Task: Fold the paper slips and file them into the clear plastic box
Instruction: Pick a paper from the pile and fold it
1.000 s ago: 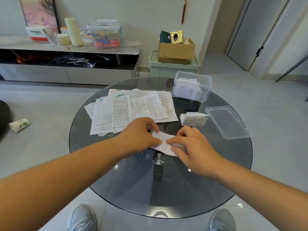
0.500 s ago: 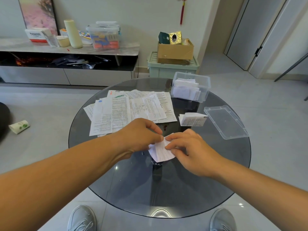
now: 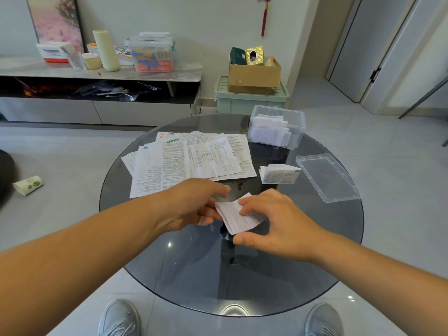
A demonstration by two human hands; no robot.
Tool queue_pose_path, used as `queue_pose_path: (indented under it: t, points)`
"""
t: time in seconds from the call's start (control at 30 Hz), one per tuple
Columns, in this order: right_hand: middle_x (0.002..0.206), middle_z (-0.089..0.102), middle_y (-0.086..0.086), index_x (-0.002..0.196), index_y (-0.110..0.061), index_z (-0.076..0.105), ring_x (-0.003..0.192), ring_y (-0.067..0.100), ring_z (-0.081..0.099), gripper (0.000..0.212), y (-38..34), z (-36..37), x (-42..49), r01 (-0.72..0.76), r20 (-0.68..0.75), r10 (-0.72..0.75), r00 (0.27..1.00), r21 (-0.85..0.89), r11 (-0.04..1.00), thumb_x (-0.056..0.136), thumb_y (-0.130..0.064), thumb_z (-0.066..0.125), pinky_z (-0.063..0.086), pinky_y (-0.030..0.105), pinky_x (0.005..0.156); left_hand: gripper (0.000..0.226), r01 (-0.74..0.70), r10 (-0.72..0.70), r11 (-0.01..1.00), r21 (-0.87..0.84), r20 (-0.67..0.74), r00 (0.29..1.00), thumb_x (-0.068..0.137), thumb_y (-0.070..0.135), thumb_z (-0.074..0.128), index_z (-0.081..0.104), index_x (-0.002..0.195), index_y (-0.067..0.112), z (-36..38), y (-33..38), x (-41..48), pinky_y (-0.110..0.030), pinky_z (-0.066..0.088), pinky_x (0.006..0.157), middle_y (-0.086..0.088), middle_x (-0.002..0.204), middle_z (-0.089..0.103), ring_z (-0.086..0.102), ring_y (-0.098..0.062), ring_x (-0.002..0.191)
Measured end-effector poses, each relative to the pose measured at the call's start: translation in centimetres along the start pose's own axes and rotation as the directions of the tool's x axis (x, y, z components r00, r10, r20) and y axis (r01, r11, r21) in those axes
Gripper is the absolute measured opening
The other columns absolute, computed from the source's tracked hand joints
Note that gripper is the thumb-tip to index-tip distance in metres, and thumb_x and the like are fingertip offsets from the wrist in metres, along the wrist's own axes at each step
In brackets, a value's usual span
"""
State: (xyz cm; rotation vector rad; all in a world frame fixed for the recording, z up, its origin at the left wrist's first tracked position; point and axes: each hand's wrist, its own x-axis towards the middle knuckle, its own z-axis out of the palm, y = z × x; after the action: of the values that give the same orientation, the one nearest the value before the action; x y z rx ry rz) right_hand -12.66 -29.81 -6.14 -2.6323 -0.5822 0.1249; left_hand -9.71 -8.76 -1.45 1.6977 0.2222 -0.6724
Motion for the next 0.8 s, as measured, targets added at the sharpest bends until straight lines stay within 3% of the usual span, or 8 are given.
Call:
queue_pose_path:
  t: [0.1,0.27,0.37,0.43,0.47,0.53,0.63,0.8]
  points:
    - [0.117,0.058,-0.022,0.12,-0.041,0.059,0.111,0.004,0.046,0.075,-0.4,-0.2,-0.1,0.006,-0.05,-0.004,0.999,0.035,0.999,0.065,-0.092,0.05,0.045,0.033,0.096,0.037,-0.015,0.014,1.0,0.007,0.058,0.998,0.1,0.036,0.057,0.07,0.111,0.002,-0.4,-0.2,0.2,-0.024,0.047,0.057,-0.011,0.085,0.075,0.065,-0.017,0.065]
    - [0.103,0.058,-0.023,0.116,-0.038,0.062,0.101,0.002,0.051,0.07,-0.8,-0.9,-0.5,0.017,-0.101,-0.014,0.995,0.032,0.999,0.067,-0.086,0.05,0.047,0.027,0.088,0.059,-0.004,0.014,0.999,-0.048,0.198,0.98,0.102,0.047,0.045,0.07,0.111,-0.006,-0.4,-0.3,0.2,-0.028,0.056,0.069,-0.022,0.106,0.074,0.068,-0.023,0.08]
    - [0.1,0.063,-0.018,0.108,-0.036,0.066,0.097,0.004,0.055,0.056,-0.2,-0.9,-0.7,0.003,-0.132,0.001,0.991,0.024,1.0,0.075,-0.078,0.05,0.05,0.031,0.083,0.059,0.033,-0.016,0.998,-0.056,0.282,0.959,0.097,0.049,0.053,0.07,0.114,-0.005,-0.3,-0.7,-0.1,-0.029,0.057,0.072,-0.024,0.108,0.072,0.069,-0.024,0.083]
    - [0.092,0.063,-0.016,0.099,-0.034,0.067,0.093,0.005,0.056,0.043,0.2,-0.9,-1.0,0.011,-0.124,-0.004,0.992,0.058,0.998,0.083,-0.069,0.049,0.051,0.034,0.079,0.046,-0.085,0.047,0.99,0.109,0.316,0.948,0.09,0.046,0.068,0.075,0.109,0.005,-0.3,-1.0,-0.4,-0.026,0.055,0.072,-0.017,0.104,0.075,0.068,-0.016,0.082]
    - [0.089,0.063,-0.015,0.096,-0.033,0.067,0.092,0.006,0.056,0.038,0.4,-0.9,-1.1,0.016,-0.113,-0.007,0.994,0.073,0.997,0.087,-0.064,0.047,0.05,0.036,0.077,0.038,-0.204,0.114,0.942,0.266,0.319,0.941,0.086,0.043,0.075,0.077,0.104,0.01,-0.2,-1.2,-0.6,-0.025,0.053,0.071,-0.01,0.096,0.075,0.066,-0.011,0.078]
    - [0.087,0.063,-0.013,0.093,-0.029,0.067,0.09,0.008,0.056,0.034,0.8,-0.9,-1.2,0.018,-0.104,-0.009,0.995,0.092,0.996,0.094,-0.054,0.045,0.049,0.038,0.076,0.029,-0.397,0.268,0.72,0.57,0.299,0.916,0.083,0.04,0.079,0.075,0.097,0.015,0.0,-1.7,-0.5,-0.028,0.05,0.065,-0.003,0.085,0.069,0.058,-0.007,0.068]
    - [0.087,0.063,-0.011,0.092,-0.023,0.068,0.089,0.009,0.055,0.028,1.0,-1.1,-1.2,-0.001,-0.112,0.014,0.994,0.112,0.994,0.101,-0.039,0.048,0.049,0.037,0.076,0.024,-0.468,0.466,0.394,0.791,0.266,0.844,0.086,0.046,0.07,0.071,0.093,0.023,0.8,-2.3,0.4,-0.035,0.049,0.071,-0.003,0.088,0.059,0.054,-0.011,0.074]
    - [0.091,0.061,-0.014,0.095,-0.029,0.066,0.096,0.007,0.049,0.017,1.3,-1.0,-0.8,-0.056,-0.156,0.063,0.986,0.044,0.997,0.094,-0.044,0.059,0.047,0.034,0.082,0.033,-0.421,0.506,0.42,0.804,0.177,0.844,0.093,0.049,0.062,0.062,0.071,0.024,1.4,-2.6,2.0,-0.027,0.044,0.063,0.002,0.086,0.056,0.056,-0.01,0.072]
